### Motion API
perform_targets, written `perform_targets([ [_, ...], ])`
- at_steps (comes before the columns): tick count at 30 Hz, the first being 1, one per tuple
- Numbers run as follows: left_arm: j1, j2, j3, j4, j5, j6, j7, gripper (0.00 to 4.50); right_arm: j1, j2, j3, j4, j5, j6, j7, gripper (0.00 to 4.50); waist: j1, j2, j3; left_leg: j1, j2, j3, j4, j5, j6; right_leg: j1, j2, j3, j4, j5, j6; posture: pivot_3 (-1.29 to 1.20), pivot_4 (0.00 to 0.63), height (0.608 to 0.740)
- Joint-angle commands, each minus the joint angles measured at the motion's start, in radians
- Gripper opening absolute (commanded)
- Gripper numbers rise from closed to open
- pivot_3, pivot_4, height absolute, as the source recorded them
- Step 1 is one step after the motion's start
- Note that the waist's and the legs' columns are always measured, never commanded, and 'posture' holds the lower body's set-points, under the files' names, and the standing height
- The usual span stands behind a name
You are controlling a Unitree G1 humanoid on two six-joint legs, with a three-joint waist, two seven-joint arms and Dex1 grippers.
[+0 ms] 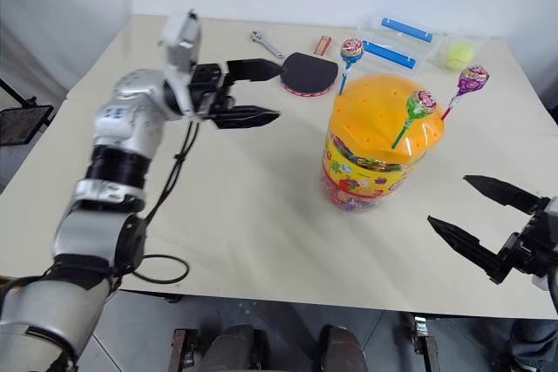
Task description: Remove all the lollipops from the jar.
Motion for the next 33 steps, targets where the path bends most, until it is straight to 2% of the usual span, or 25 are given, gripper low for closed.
perform_targets([
  [1, -0.098, -0.042, 0.025, 0.139, 0.042, -0.084, 0.022, 4.50, 0.025, 0.033, -0.063, -0.061, 0.087, -0.022, -0.021, 4.45, -0.001, 0.000, 0.000, 0.000, 0.000, 0.000, 0.000, 0.000, 0.000, 0.000, 0.000, 0.000, 0.000, 0.000, 0.000, 0.00, 0.150, 0.740],
  [8, -0.188, -0.126, 0.067, 0.296, 0.082, -0.157, 0.066, 4.50, 0.056, 0.046, -0.079, -0.116, 0.102, -0.042, -0.097, 4.45, -0.004, 0.000, 0.000, 0.000, 0.000, 0.000, 0.000, 0.000, 0.000, -0.001, 0.000, 0.001, 0.000, 0.000, 0.000, 0.00, 0.150, 0.740],
  [9, -0.196, -0.133, 0.081, 0.308, 0.081, -0.161, 0.081, 4.31, 0.064, 0.048, -0.081, -0.122, 0.103, -0.044, -0.106, 4.49, -0.003, 0.000, 0.000, 0.000, 0.000, 0.000, 0.000, 0.000, 0.001, -0.001, 0.000, 0.001, 0.000, 0.000, 0.000, 0.00, 0.150, 0.740],
  [13, -0.207, -0.149, 0.095, 0.333, 0.103, -0.178, 0.074, 3.33, 0.084, 0.055, -0.092, -0.138, 0.119, -0.058, -0.130, 4.50, 0.000, 0.000, 0.000, 0.000, 0.000, 0.000, 0.000, -0.001, 0.001, -0.001, 0.000, 0.001, 0.000, 0.000, 0.000, 0.00, 0.150, 0.740],
  [23, -0.249, -0.179, 0.125, 0.350, 0.142, -0.210, 0.127, 0.06, 0.142, 0.052, -0.143, -0.137, 0.174, -0.092, -0.099, 4.50, 0.000, 0.000, 0.000, 0.000, 0.000, 0.000, 0.000, -0.001, 0.002, -0.001, 0.000, 0.001, 0.000, 0.000, 0.000, 0.00, 0.150, 0.740],
  [28, -0.294, -0.161, 0.155, 0.318, 0.130, -0.192, 0.125, 0.02, 0.143, 0.037, -0.136, -0.131, 0.170, -0.094, -0.106, 4.50, 0.000, 0.000, 0.000, 0.000, 0.000, 0.000, 0.001, -0.001, 0.002, -0.001, 0.000, 0.001, 0.000, 0.000, 0.000, 0.00, 0.150, 0.740],
  [33, -0.330, -0.083, 0.160, 0.259, 0.145, -0.113, 0.193, 0.02, 0.126, 0.007, -0.125, -0.105, 0.167, -0.087, -0.093, 4.50, -0.004, 0.000, 0.000, 0.000, 0.000, 0.000, 0.000, -0.001, 0.002, -0.001, 0.000, 0.001, 0.001, 0.000, 0.000, 0.00, 0.150, 0.740],
])
